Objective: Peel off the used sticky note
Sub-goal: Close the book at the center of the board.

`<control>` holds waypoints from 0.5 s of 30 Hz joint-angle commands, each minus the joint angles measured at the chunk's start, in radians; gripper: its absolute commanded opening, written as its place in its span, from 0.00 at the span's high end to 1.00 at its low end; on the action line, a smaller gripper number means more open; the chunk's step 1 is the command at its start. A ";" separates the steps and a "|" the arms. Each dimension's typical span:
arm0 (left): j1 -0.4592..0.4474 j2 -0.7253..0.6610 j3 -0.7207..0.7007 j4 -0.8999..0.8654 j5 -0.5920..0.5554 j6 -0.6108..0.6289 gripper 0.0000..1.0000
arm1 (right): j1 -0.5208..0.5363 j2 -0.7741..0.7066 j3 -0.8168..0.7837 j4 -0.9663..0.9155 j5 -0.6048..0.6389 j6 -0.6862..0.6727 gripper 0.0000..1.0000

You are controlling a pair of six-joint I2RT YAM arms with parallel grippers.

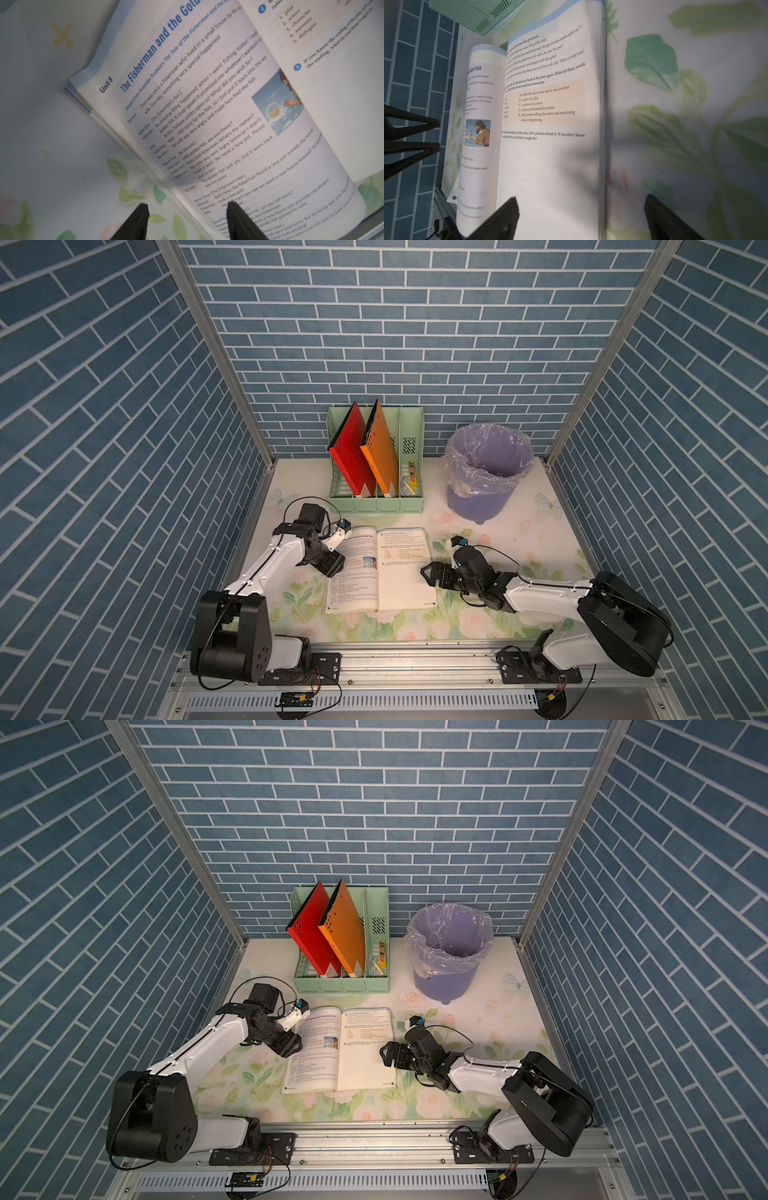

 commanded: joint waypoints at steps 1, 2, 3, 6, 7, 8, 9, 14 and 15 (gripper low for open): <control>0.040 0.011 -0.023 0.022 -0.071 0.030 0.38 | 0.003 0.056 0.002 0.027 -0.021 0.049 0.06; 0.046 0.021 -0.036 0.037 -0.089 0.029 0.40 | 0.004 0.072 0.006 0.038 -0.025 0.054 0.06; 0.047 0.028 -0.052 0.055 -0.103 0.027 0.41 | 0.003 0.085 0.012 0.050 -0.033 0.061 0.06; 0.045 0.068 -0.095 0.106 -0.102 0.009 0.44 | 0.003 0.129 0.019 0.103 -0.062 0.085 0.08; 0.045 0.089 -0.104 0.124 -0.106 0.001 0.46 | 0.004 0.142 0.024 0.127 -0.076 0.092 0.08; 0.042 0.107 -0.111 0.138 -0.112 -0.009 0.48 | 0.006 0.155 0.032 0.143 -0.087 0.099 0.08; 0.040 0.129 -0.116 0.153 -0.112 -0.016 0.50 | 0.005 0.170 0.040 0.161 -0.100 0.105 0.09; -0.023 0.210 -0.149 0.211 -0.132 -0.051 0.57 | 0.017 0.224 0.053 0.325 -0.166 0.180 0.10; -0.036 0.220 -0.153 0.218 -0.130 -0.057 0.59 | 0.020 0.232 0.045 0.388 -0.179 0.208 0.10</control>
